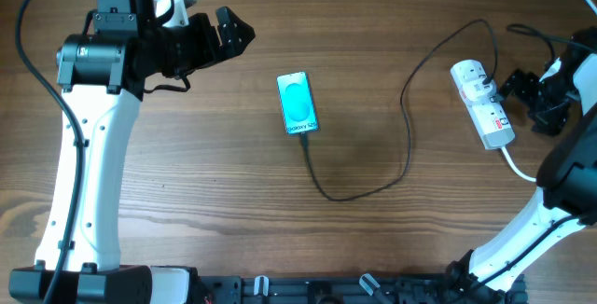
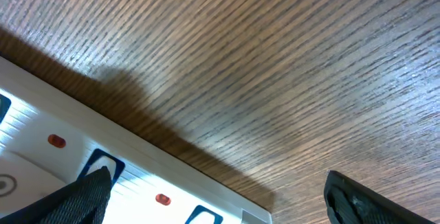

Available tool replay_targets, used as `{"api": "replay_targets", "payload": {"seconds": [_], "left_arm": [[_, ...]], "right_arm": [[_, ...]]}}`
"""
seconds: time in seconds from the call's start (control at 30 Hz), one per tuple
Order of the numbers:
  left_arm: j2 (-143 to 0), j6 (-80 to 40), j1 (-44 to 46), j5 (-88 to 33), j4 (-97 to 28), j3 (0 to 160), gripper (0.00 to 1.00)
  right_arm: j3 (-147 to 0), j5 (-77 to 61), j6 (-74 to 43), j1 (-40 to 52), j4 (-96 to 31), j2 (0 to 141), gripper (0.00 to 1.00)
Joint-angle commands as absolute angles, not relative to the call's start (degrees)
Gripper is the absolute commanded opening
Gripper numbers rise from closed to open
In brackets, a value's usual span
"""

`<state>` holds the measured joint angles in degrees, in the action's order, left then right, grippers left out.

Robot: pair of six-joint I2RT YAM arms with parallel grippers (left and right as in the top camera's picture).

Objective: Plug charger to phone and switch on socket

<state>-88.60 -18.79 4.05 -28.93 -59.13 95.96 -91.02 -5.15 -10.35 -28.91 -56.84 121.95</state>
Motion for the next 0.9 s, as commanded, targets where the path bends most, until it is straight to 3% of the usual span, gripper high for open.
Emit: {"api": "replay_targets", "payload": {"seconds": [0.0,0.87], "left_arm": [[-88.18,-18.26,4.12,-28.40,-59.00,96.33,1.00],[-88.18,-18.26,4.12,-28.40,-59.02,96.33,1.00]], "right_arm": [[-92.29,-6.50,-8.97,-29.34,-57.08,123.85,1.00],[-89.65,-11.55,-6.00,-29.54,-56.27,123.87,1.00]]}}
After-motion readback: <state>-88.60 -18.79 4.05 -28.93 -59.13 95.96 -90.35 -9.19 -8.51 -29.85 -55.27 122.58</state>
